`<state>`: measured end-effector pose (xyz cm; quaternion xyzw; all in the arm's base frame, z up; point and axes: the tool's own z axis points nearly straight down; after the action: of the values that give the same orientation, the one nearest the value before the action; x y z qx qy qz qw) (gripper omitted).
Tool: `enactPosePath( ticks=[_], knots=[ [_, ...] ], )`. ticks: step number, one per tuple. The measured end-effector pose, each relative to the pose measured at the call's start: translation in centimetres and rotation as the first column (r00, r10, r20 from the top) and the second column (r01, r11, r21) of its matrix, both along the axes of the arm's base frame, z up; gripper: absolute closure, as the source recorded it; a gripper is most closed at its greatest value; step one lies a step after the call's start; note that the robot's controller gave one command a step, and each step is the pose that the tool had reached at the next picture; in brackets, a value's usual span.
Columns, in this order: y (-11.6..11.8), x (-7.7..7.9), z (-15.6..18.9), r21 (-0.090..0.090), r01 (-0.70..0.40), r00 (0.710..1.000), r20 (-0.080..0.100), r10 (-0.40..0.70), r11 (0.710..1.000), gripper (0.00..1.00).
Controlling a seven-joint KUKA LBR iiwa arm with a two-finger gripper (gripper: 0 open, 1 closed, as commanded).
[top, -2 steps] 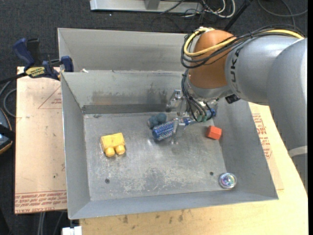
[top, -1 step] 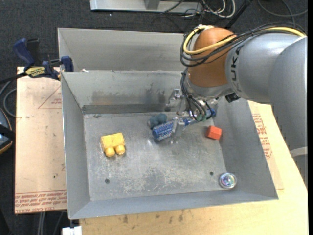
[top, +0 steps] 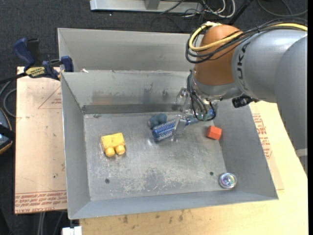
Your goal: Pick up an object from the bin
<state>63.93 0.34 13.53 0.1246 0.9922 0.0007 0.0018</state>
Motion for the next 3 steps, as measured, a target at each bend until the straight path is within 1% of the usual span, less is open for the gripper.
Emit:
enactPosePath(
  ticks=[1,2,3],
  knots=[
    [-0.92,-1.12,-6.31,0.000,-0.028,1.000,0.012,0.028,1.000,0.00],
    [-0.86,-0.87,-5.99,0.000,-0.029,1.000,0.004,0.029,1.000,0.00],
    [-0.86,-0.68,-5.82,-0.001,-0.029,1.000,0.009,0.029,1.000,1.00]
  ],
)
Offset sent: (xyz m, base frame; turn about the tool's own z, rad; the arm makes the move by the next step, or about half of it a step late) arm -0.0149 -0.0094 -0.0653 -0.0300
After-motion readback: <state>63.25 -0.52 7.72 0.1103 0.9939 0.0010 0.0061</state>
